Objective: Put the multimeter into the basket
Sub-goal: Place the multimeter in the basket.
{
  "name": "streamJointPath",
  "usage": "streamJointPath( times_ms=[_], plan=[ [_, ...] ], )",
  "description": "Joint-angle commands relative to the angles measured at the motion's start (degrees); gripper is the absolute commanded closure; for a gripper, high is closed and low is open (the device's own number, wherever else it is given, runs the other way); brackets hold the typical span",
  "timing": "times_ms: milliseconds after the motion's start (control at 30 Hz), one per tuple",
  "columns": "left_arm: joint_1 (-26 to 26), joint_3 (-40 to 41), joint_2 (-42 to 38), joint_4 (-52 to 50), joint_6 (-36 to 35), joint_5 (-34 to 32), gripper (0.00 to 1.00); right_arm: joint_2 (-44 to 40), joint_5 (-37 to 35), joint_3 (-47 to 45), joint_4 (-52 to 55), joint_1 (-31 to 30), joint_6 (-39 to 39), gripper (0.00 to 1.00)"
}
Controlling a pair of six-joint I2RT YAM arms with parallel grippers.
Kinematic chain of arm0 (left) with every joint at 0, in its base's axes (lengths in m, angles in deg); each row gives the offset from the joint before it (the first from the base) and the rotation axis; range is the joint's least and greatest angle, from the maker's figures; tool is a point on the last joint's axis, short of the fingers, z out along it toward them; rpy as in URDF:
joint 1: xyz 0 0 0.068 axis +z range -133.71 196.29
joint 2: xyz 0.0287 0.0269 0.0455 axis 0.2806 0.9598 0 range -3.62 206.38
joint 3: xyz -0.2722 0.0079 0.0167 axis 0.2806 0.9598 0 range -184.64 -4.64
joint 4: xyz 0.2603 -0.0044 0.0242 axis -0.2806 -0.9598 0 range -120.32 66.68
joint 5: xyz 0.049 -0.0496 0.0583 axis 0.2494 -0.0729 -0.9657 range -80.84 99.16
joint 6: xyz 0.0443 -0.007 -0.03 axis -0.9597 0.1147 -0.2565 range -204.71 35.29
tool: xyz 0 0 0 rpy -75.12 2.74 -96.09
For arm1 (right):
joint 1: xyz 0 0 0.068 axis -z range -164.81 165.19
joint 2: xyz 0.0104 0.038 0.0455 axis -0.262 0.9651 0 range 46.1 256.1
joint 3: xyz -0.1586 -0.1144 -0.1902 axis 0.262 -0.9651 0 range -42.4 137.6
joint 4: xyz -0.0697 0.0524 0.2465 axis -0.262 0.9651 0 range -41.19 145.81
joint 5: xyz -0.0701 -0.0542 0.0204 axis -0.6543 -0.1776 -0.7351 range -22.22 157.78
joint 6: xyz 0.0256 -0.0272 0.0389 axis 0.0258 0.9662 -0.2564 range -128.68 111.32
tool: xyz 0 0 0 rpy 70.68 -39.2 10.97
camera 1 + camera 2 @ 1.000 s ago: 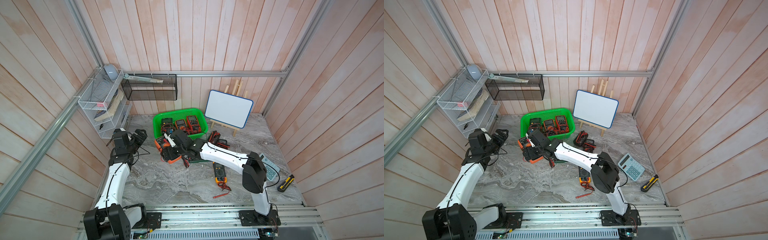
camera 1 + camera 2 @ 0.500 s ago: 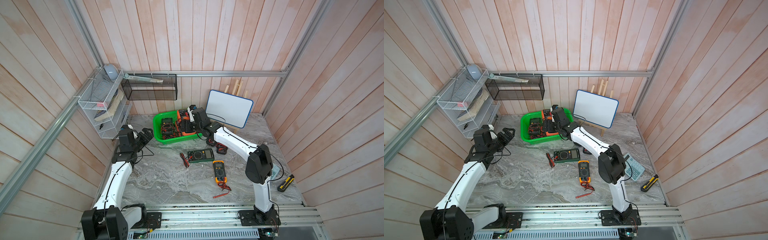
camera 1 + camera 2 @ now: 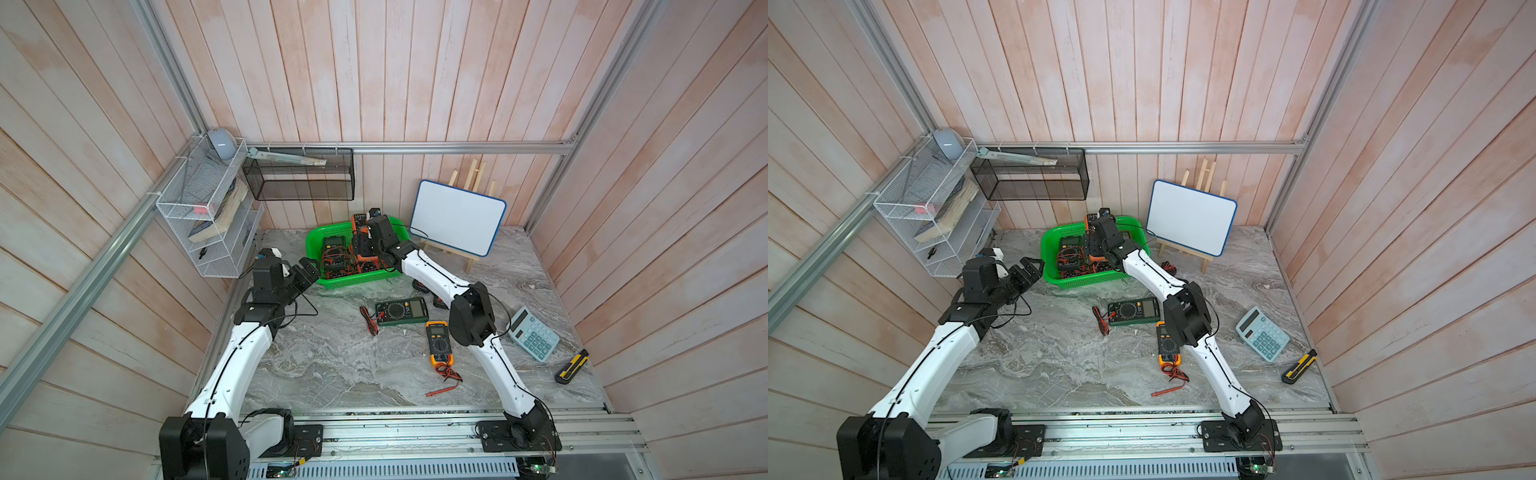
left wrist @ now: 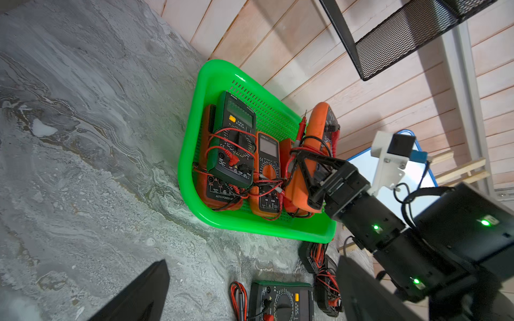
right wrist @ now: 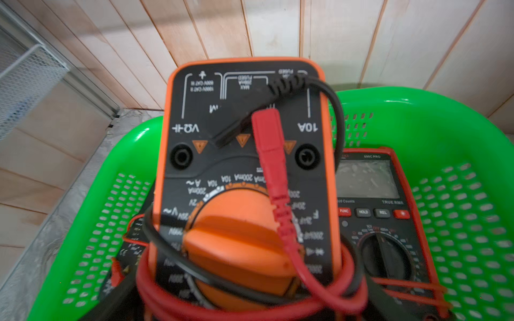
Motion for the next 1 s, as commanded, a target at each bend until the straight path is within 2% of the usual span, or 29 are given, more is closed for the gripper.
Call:
streamJointPath(
  times_ms=[0, 200, 267, 433, 533, 633, 967],
  plan=[
    [-0.52, 0.04, 0.56, 0.38, 0.44, -0.98, 0.00, 1.43, -2.63, 4.31, -2.77, 0.04, 0.96, 0.63],
    [-0.59, 0.93, 0.75, 1.13, 0.80, -1.08, 0.00, 3.18, -1.77, 3.55, -1.59, -1.05, 1.99, 0.60],
    [-0.62, 1.18, 0.99, 1.48, 1.06, -0.90, 0.00, 3.33, -1.75, 2.61, -1.47, -1.59, 2.46, 0.57],
    [-0.62, 1.26, 1.55, 1.78, 1.33, -0.55, 0.00, 3.72, -2.25, 1.25, -0.31, -2.25, 2.98, 0.22],
    [-0.70, 1.28, 1.51, 1.89, 1.42, -0.57, 0.00, 3.64, -2.49, 0.95, 0.06, -2.38, 3.06, 0.10],
    [-0.81, 1.12, 1.59, 2.00, 1.42, -0.55, 0.00, 3.43, -2.64, 0.96, 0.11, -2.42, 2.99, 0.02],
    [-1.01, 0.83, 1.64, 1.80, 1.27, -0.90, 0.01, 0.71, -1.90, 0.19, 0.83, -2.51, 3.23, 0.02]
  ],
)
